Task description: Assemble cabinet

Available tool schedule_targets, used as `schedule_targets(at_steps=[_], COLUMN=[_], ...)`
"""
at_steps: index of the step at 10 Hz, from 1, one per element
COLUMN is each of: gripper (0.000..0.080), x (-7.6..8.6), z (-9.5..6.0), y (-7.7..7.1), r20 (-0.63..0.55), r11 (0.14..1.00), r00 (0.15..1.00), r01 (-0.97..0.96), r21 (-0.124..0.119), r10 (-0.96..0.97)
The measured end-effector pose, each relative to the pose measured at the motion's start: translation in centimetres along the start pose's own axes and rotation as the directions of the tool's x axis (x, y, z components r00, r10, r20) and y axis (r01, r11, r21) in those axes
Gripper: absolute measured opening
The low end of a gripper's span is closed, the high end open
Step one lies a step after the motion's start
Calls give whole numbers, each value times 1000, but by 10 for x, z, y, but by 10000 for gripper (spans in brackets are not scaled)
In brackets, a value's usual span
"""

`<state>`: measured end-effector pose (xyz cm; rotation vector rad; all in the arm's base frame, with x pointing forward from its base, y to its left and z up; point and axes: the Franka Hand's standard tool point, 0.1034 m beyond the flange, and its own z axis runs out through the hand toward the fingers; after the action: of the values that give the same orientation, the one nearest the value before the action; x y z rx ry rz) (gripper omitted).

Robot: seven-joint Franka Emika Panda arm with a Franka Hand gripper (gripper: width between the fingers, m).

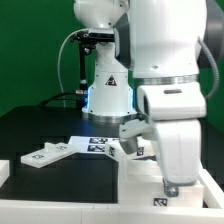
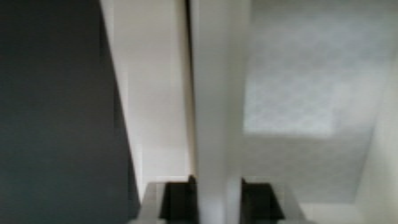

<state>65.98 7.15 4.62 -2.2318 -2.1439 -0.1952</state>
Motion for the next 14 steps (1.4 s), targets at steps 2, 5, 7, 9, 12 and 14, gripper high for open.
schedule_targets(at_steps=[2,5,7,9,12,14], gripper=[94,94,192,510,771,792], x=[14,16,15,15,12,-18], z=[2,2,3,3,-41,-63], y=[0,0,0,-1,-9,-44], r20=[-5,-7,-6,-6,18,33], r11=[999,999,999,999,1000,998], r00=[1000,1000,1000,1000,1000,998], r01=[8,12,11,10,3,-53], r21=[39,48,49,49,-21,-45], r10=[-8,-12,-11,-10,-3,54])
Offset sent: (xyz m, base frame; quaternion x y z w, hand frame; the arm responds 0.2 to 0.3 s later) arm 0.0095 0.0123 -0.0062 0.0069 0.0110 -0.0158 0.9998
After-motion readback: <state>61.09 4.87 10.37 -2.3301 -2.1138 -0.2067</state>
